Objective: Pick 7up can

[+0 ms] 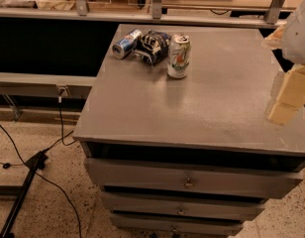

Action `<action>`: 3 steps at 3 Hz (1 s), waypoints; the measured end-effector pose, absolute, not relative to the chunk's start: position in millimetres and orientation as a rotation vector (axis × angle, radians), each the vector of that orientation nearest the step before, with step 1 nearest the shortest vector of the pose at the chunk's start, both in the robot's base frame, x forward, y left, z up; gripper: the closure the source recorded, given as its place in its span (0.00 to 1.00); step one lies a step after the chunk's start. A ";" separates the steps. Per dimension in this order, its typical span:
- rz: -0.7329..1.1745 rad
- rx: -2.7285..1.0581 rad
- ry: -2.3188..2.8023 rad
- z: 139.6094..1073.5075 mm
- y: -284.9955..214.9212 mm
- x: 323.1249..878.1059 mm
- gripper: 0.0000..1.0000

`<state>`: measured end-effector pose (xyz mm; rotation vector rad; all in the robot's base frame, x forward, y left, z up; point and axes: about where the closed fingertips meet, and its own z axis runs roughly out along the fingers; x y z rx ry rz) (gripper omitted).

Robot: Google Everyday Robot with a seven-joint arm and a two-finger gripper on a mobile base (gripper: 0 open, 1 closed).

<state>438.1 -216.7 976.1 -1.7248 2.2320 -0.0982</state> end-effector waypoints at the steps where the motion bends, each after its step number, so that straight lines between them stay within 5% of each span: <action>1: -0.102 -1.722 2.228 977.2 -216.3 439.1 0.00; 2: -0.091 -1.691 2.187 978.3 -211.1 467.0 0.00; 3: 0.012 -1.582 2.124 963.7 -179.7 551.9 0.00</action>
Offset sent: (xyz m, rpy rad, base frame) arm 0.0704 0.0112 0.0006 0.0921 -0.0828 0.0073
